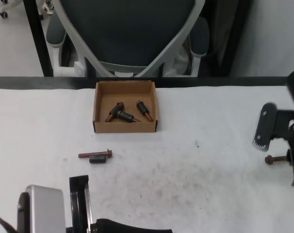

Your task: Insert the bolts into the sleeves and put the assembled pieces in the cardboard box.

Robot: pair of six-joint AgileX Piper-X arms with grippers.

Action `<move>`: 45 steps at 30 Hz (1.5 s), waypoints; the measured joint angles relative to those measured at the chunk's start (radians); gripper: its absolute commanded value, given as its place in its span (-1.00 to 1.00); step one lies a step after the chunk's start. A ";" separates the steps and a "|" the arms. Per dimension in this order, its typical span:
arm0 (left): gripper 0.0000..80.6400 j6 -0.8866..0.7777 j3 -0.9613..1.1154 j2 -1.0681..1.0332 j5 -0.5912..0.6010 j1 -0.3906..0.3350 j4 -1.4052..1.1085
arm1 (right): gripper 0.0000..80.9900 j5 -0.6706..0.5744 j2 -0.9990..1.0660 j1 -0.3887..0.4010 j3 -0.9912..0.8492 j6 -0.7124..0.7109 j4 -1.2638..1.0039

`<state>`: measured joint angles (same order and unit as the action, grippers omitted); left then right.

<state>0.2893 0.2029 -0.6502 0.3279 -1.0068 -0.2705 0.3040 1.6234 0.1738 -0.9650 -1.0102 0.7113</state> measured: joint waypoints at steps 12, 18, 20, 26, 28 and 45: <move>-0.98 0.099 0.000 0.000 -0.058 0.000 0.000 | -0.13 -0.011 0.166 0.000 -0.056 -0.013 -0.069; -0.98 0.122 0.000 0.000 -0.062 0.000 0.000 | -0.13 -0.011 0.223 0.000 -0.122 -0.015 -0.113; -0.98 0.123 0.000 0.000 -0.063 0.000 0.000 | -0.12 -0.009 0.233 0.000 -0.143 -0.010 -0.134; -0.98 0.135 0.000 -0.041 -0.063 0.000 0.000 | 0.14 0.046 0.237 0.000 -0.147 0.017 -0.133; -0.98 0.135 0.000 -0.060 -0.063 0.000 0.000 | 0.14 0.077 0.237 0.000 -0.147 0.017 -0.133; -0.98 0.190 0.000 -0.130 -0.070 0.000 -0.044 | 0.14 0.008 0.250 -0.028 -0.171 0.047 -0.248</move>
<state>0.4796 0.2029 -0.7798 0.2575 -1.0068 -0.3149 0.3119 1.8736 0.1456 -1.1361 -0.9629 0.4628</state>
